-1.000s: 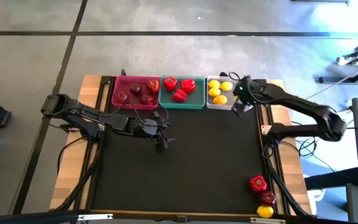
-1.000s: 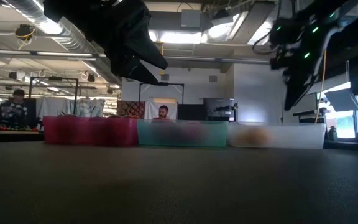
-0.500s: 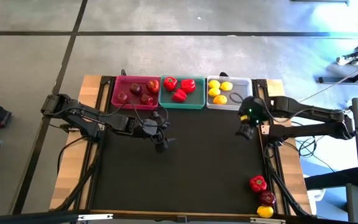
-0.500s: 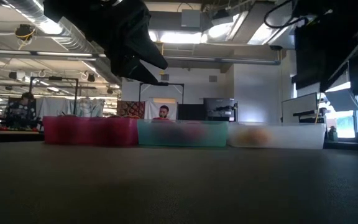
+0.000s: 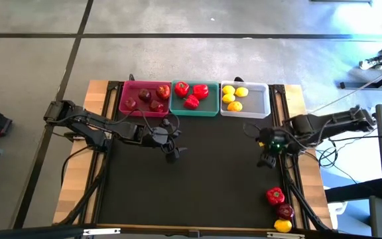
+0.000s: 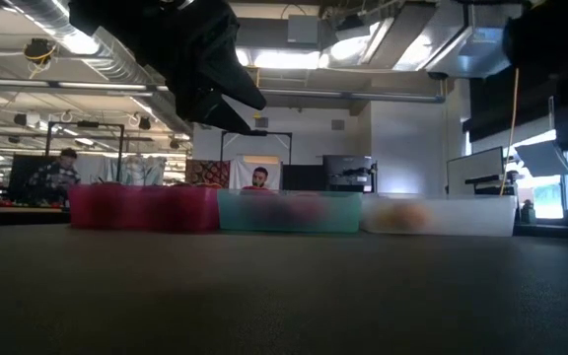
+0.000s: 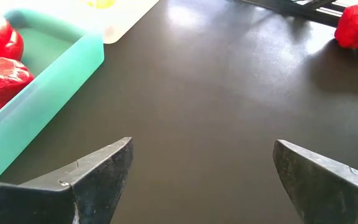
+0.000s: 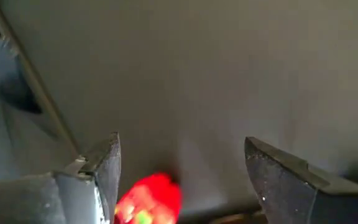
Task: Sort produce into baskets
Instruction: Put the red bell pepper into the green bin
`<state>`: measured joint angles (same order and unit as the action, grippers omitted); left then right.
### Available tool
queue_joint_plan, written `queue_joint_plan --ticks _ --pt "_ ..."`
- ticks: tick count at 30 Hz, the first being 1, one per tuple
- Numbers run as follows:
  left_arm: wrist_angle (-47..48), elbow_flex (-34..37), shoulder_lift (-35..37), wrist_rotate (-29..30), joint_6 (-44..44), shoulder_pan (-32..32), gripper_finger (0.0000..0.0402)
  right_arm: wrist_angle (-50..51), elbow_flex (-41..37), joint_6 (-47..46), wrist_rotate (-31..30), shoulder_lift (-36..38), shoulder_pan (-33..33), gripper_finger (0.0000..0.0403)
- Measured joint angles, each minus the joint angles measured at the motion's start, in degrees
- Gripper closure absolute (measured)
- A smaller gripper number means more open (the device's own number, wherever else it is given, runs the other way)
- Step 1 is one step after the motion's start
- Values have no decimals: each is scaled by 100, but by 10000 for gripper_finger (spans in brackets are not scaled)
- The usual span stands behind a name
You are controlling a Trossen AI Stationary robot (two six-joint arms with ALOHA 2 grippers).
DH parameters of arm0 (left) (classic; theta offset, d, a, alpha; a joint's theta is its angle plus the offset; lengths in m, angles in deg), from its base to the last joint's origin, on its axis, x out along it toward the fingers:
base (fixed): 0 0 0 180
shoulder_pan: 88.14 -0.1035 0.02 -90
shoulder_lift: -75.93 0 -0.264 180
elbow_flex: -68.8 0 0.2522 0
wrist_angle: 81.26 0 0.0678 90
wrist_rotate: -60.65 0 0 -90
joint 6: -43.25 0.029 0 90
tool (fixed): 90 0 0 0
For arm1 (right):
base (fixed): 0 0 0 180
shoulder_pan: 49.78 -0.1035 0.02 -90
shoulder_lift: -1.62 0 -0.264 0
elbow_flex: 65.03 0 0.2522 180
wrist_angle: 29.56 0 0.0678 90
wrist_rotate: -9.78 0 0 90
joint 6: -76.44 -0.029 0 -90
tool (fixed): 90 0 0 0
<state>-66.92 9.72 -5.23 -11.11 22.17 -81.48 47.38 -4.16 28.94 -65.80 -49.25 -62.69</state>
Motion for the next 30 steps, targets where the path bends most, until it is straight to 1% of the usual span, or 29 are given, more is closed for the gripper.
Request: queue_joint_plan --ticks 5,13,18,23,26,30 --pt "2 0 0 0 0 0 21 -9 -2 -1272 322 -5 -873 132" --pt "8 0 0 0 28 0 21 -171 -4 -3351 433 -260 -2193 132" --pt "4 0 2 0 39 0 21 -532 -4 -4081 430 -557 -2802 132" --pt "4 0 2 0 39 0 21 -855 -4 -4579 409 -909 -3216 138" --pt "7 0 2 0 22 22 21 -1035 -4 -4709 428 -1109 -3371 160" --pt "4 0 2 -1 24 55 21 -1162 -4 -4876 470 -1324 -3590 204"
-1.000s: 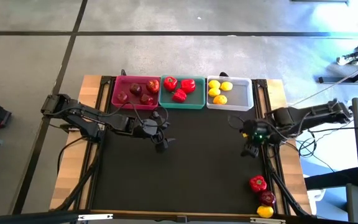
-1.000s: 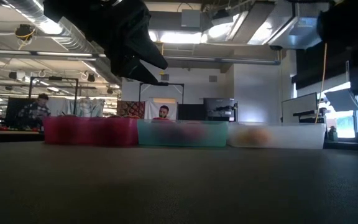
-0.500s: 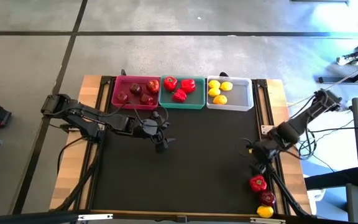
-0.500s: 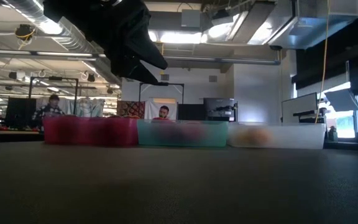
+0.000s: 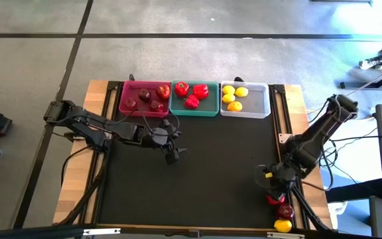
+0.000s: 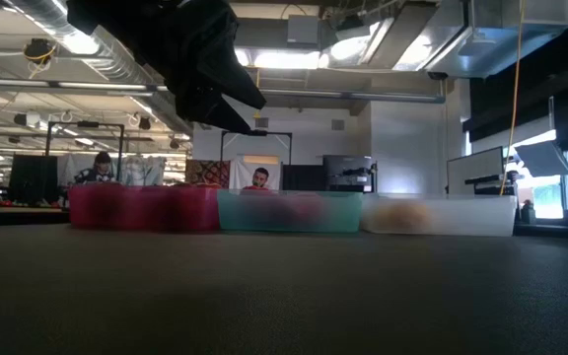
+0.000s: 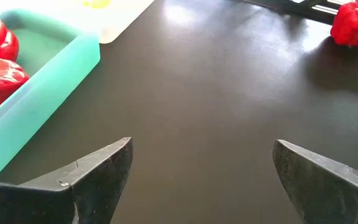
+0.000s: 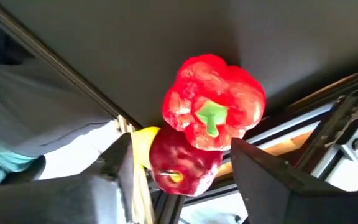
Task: Sort produce into baskets
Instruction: Put the red bell pepper into the green bin
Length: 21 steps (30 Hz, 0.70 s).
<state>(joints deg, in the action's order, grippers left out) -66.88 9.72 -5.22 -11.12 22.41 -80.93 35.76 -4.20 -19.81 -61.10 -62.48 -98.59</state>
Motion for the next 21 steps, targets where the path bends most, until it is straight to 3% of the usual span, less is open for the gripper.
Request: queue_joint_plan --ticks 8,21 --pt "0 0 1 -1 -11 0 21 108 0 7 0 -422 -157 275" --pt "-2 0 1 -1 2 0 21 89 0 71 57 -705 -157 318"
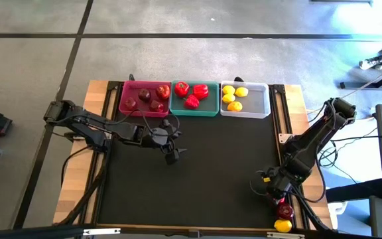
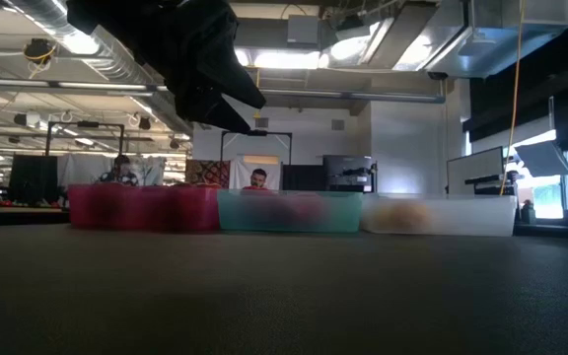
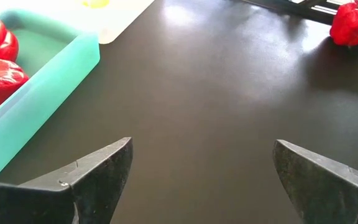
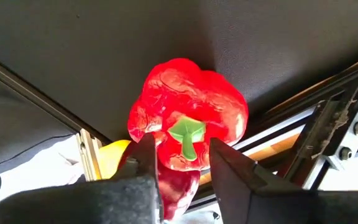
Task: Sort produce into baskets
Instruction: Put the red bell pepper into the green bin
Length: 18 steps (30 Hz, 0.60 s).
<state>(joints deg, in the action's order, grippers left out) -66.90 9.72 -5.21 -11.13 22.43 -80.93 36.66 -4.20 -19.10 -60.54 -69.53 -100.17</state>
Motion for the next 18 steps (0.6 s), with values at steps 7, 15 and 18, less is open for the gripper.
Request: queue_joint_plan --ticks 7,15,18 --pt "0 0 -1 0 15 0 21 120 0 234 -23 0 0 386" --pt "2 0 0 0 17 4 21 366 0 457 -117 0 2 401" --pt "0 0 0 0 17 4 21 368 0 591 -472 0 7 401"
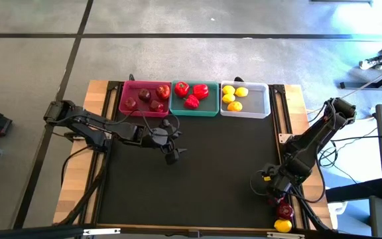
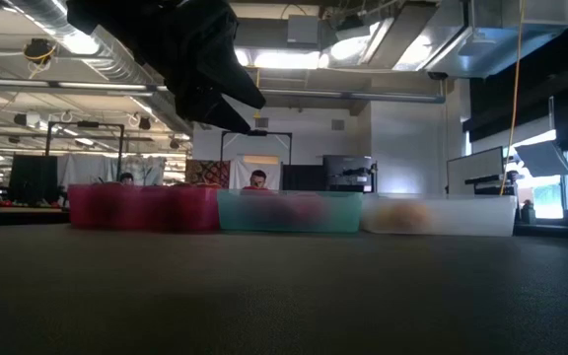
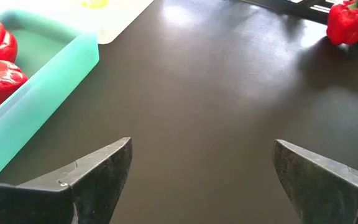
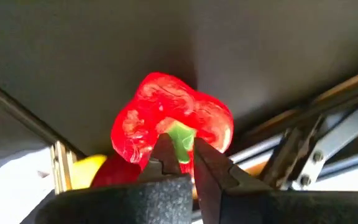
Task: Sort produce into baskets
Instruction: Put the red bell pepper into the green bin
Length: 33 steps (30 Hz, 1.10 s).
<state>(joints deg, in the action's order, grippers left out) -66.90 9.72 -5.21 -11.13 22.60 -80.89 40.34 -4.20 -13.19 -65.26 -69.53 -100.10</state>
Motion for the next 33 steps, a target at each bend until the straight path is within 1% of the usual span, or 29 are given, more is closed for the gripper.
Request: queue_joint_plan --ticks 7,14,20,22,24,27,30,33 --pt "0 0 0 0 2 -2 21 -108 0 519 -800 2 13 402" --pt "0 0 0 0 2 -2 21 -107 0 809 -1428 2 15 403" --pt "0 0 0 0 -1 -4 21 -61 0 1173 -1893 2 285 402" --pt "-2 -2 0 -2 -22 -4 21 -61 0 1192 -1931 2 389 402" --pt "0 0 -1 -2 -22 -4 21 -56 0 1142 -1731 2 494 400" --pt "0 0 0 -2 -24 -4 21 -50 0 1190 -999 26 728 378" --pt "0 0 0 -2 -26 -4 21 -52 -2 1198 -433 44 856 331" --pt "0 0 0 -2 -28 -4 21 43 43 1123 242 58 916 266"
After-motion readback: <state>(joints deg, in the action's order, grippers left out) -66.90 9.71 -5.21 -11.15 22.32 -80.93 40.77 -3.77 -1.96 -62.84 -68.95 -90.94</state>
